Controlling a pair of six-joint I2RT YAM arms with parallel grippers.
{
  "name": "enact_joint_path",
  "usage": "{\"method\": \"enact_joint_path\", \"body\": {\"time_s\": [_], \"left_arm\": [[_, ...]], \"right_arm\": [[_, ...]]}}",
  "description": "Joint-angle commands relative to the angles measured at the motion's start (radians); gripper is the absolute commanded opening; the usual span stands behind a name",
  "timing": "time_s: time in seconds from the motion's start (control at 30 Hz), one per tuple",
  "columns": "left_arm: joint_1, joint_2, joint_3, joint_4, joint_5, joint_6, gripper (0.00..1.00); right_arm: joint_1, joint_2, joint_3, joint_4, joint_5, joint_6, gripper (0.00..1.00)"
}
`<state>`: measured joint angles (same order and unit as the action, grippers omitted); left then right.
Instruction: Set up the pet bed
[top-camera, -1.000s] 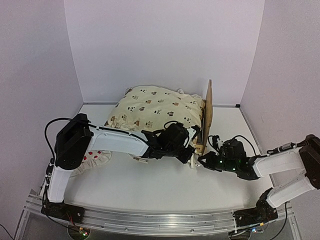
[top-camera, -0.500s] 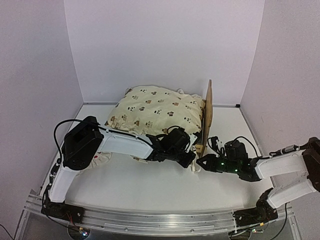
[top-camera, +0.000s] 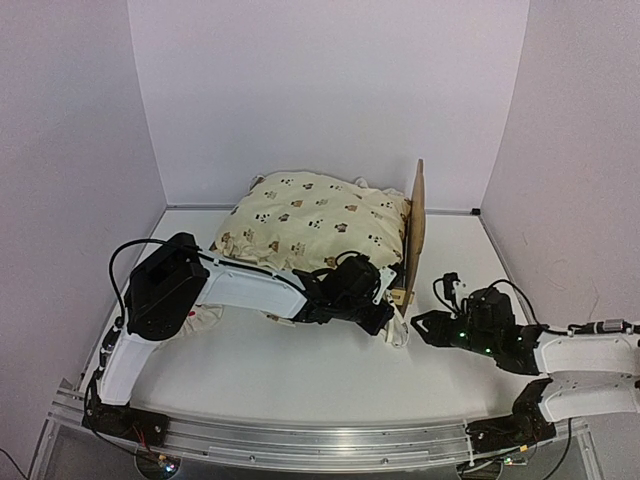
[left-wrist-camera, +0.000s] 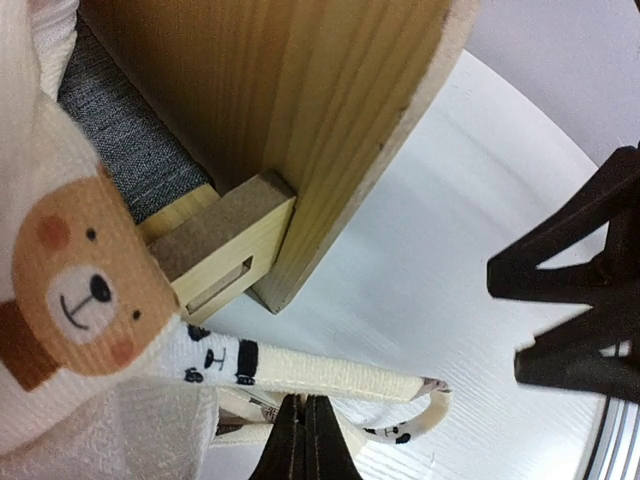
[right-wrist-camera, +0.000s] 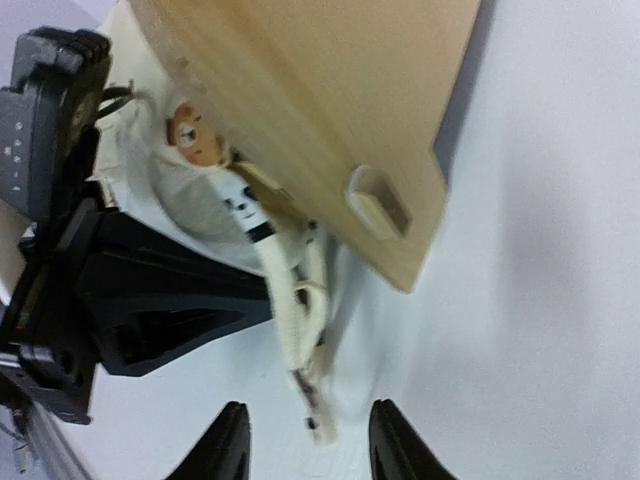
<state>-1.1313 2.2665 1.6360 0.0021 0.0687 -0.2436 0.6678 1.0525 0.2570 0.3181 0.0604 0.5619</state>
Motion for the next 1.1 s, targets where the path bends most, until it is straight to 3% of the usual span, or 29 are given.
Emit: {"method": "enact_joint_path", "body": {"time_s": [0.0,0.13,0.3,0.63,1.07], "left_arm": [[0.004,0.013,0.022,0.034,0.013,0.001,0.00],[0.004,0.016,0.025,0.032,0.016,0.003,0.00],[0.004,0.017,0.025,0.032,0.019,0.003,0.00],[0.006,0.013,0.019,0.036,0.026,0.003,0.00],[0.005,-0.001,0.002,0.053,0.039,-0.002,0.00]], "right_arm": [[-0.005,-0.018,-0.019,-0.120,0.245,-0.014,0.31],[-0.005,0.071,0.021,-0.126,0.252,-0.043,0.22],[-0.004,0.222,0.079,-0.030,0.091,-0.108,0.17],[-0.004,0.374,0.121,0.157,-0.075,-0.139,0.19],[-0.004,0.387,0.098,0.279,-0.108,-0.091,0.28]]}}
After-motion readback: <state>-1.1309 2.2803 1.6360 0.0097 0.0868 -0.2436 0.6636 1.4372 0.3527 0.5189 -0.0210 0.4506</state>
